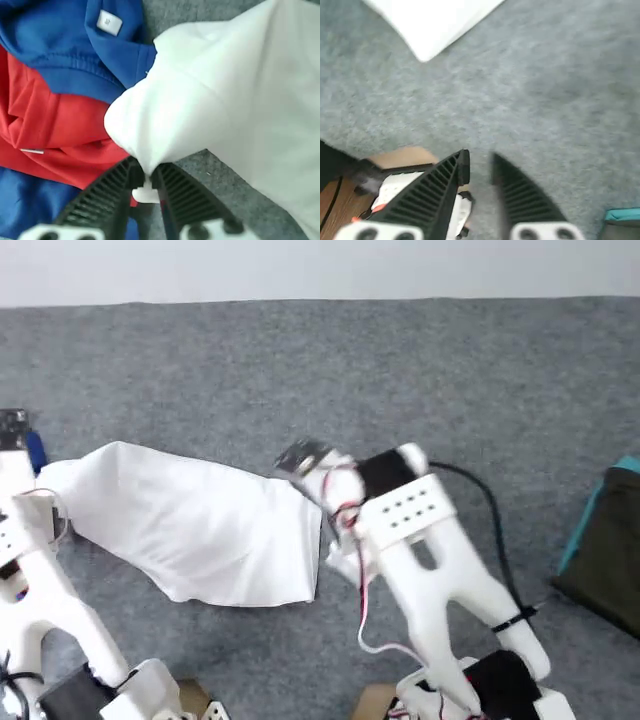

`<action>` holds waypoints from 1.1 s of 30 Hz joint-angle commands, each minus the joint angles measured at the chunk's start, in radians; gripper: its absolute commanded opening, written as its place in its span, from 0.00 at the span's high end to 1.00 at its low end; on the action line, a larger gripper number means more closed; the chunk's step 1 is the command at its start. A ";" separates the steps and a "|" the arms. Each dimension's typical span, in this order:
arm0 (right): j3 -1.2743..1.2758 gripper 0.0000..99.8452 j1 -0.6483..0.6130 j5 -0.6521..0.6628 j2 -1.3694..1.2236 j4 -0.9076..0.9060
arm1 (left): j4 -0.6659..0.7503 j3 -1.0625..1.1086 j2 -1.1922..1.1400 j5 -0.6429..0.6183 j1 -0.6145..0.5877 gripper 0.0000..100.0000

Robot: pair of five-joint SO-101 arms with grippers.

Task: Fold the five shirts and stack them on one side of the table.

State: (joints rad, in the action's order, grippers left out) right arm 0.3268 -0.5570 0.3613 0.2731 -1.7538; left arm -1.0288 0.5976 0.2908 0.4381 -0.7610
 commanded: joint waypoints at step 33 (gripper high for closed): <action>-0.058 0.77 -0.275 -0.008 -0.506 0.444 | 0.121 0.143 0.020 0.005 -0.011 1.00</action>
State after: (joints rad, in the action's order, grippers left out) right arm 0.3498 -0.8592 0.3445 -0.2056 -1.3180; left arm -0.9229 0.7434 0.2908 0.4396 -0.7672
